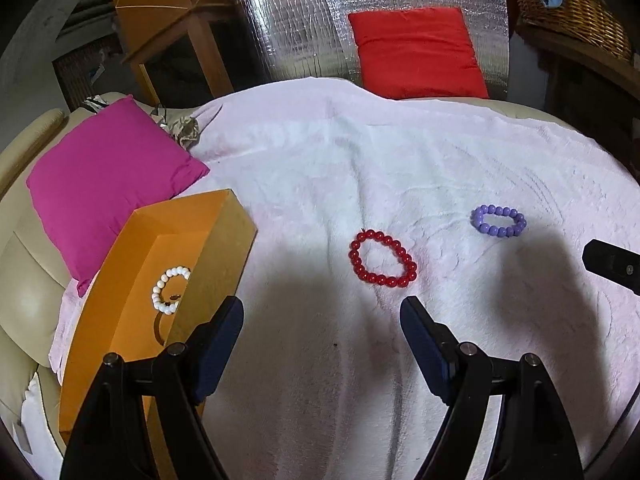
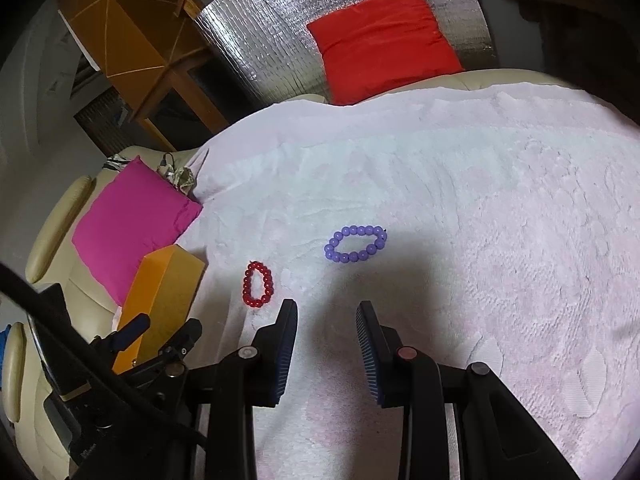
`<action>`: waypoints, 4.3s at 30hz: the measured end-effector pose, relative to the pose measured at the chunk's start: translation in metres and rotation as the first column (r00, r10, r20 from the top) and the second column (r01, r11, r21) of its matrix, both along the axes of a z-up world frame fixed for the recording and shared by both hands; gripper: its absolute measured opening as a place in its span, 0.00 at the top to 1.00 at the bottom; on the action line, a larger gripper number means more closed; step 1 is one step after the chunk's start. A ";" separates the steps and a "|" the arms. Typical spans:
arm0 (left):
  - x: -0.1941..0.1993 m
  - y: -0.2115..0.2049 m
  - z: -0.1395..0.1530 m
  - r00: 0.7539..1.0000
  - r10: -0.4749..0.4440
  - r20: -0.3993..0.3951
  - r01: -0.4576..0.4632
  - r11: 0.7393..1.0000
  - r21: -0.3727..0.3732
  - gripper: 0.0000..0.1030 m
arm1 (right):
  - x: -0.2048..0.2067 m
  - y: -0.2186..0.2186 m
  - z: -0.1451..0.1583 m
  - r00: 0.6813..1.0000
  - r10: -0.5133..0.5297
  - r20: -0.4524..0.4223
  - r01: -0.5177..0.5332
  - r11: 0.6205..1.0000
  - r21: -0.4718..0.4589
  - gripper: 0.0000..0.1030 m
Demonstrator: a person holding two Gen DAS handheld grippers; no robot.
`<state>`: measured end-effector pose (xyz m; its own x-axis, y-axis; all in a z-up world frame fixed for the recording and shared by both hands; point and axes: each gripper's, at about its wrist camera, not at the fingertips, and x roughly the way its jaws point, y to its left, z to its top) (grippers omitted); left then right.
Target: Organize jewelry
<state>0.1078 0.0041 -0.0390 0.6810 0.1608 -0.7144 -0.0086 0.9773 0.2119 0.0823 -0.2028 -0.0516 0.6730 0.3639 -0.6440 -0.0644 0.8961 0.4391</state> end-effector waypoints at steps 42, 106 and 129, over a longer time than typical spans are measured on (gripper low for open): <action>0.067 0.026 -0.051 0.988 -0.074 -0.139 0.063 0.995 -0.081 0.21 | 0.074 -0.011 -0.041 0.997 -0.077 -0.033 0.074 0.995 -0.071 0.68; 0.082 0.007 -0.055 0.968 -0.214 -0.134 0.160 0.930 -0.332 0.85 | 0.083 -0.014 -0.041 0.999 -0.029 -0.027 0.027 0.996 -0.089 0.55; 0.047 0.025 -0.041 0.951 -0.280 -0.130 0.216 0.904 -0.369 0.88 | 0.062 0.014 -0.037 0.995 0.096 -0.033 -0.101 0.966 -0.238 0.88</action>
<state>0.1551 0.0294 -0.0805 0.5247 -0.2763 -0.8052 0.2499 0.9542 -0.1646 0.1439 -0.1884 -0.0887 0.6266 0.2615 -0.7341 -0.1502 0.9649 0.2155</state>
